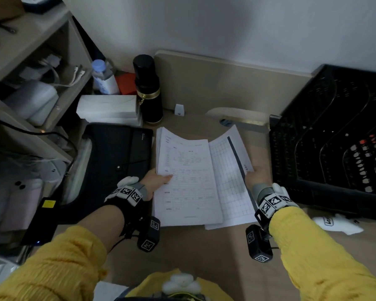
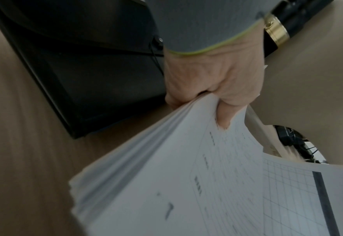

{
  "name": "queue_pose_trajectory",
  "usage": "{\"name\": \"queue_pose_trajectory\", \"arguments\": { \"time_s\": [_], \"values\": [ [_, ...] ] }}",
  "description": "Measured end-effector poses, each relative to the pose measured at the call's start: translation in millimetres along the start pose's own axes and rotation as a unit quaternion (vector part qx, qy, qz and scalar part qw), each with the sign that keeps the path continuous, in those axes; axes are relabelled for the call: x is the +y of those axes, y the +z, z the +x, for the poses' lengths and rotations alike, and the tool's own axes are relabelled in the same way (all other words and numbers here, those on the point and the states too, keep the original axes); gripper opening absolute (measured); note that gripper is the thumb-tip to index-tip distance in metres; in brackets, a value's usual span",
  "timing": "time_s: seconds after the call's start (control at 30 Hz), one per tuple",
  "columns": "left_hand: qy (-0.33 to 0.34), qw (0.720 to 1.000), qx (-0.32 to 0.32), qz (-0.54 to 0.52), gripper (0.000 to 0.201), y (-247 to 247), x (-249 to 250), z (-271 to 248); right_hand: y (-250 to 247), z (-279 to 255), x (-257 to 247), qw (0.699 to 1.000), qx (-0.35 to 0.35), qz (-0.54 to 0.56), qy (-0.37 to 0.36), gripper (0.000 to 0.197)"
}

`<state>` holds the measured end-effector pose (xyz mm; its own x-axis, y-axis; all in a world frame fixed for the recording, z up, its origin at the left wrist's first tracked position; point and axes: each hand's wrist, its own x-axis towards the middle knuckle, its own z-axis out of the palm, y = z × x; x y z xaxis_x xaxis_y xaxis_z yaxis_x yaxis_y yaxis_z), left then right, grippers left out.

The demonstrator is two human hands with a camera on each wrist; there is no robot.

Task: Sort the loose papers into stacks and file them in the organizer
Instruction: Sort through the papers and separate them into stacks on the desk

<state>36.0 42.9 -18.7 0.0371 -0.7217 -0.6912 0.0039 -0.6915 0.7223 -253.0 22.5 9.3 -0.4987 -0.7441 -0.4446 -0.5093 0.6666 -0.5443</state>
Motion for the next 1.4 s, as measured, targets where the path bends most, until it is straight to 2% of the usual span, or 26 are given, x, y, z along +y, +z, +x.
{"name": "queue_pose_trajectory", "arguments": {
  "time_s": [0.27, 0.43, 0.6, 0.8, 0.9, 1.03, 1.17, 1.3, 1.33, 1.4],
  "values": [
    [0.026, 0.999, -0.003, -0.02, 0.049, -3.3, 12.9, -16.0, -32.0, -20.7, -31.3, 0.992, 0.09, -0.03, -0.081, 0.033],
    [0.04, 0.999, -0.009, -0.004, 0.048, -5.8, 17.4, -24.2, -49.7, -27.1, -43.9, 0.984, 0.139, 0.004, -0.115, 0.031],
    [0.052, 0.998, -0.021, 0.01, 0.046, -1.2, 15.8, -28.9, -58.5, -43.7, -52.9, 0.977, 0.142, -0.025, -0.159, 0.042],
    [0.032, 0.998, -0.041, 0.021, 0.049, 0.9, 12.8, -30.9, -51.2, -52.4, -66.0, 0.958, 0.126, -0.034, -0.256, 0.036],
    [0.019, 0.998, -0.048, 0.026, 0.05, 1.3, 13.1, -30.6, -42.8, -49.1, -70.8, 0.953, 0.118, -0.043, -0.276, 0.031],
    [0.003, 0.998, -0.058, 0.035, 0.046, -0.9, 12.7, -29.3, -17.5, -44.4, -78.8, 0.944, 0.075, -0.094, -0.309, 0.034],
    [-0.004, 0.997, -0.074, 0.032, 0.045, -2.7, 11.6, -25.7, 11.0, -57.0, -89.7, 0.907, 0.034, -0.176, -0.381, 0.031],
    [-0.017, 0.996, -0.087, 0.014, 0.05, -4.8, 11.6, -23.8, 43.6, -64.4, -88.8, 0.895, -0.047, -0.086, -0.435, 0.018],
    [-0.014, 0.996, -0.087, 0.016, 0.053, -4.6, 11.1, -22.3, 48.3, -64.3, -86.3, 0.897, -0.079, -0.081, -0.428, 0.026],
    [-0.017, 0.997, -0.078, 0.021, 0.056, -5.5, 8.9, -17.5, 53.3, -60.8, -78.4, 0.911, -0.145, -0.094, -0.375, 0.057]
  ]
}}
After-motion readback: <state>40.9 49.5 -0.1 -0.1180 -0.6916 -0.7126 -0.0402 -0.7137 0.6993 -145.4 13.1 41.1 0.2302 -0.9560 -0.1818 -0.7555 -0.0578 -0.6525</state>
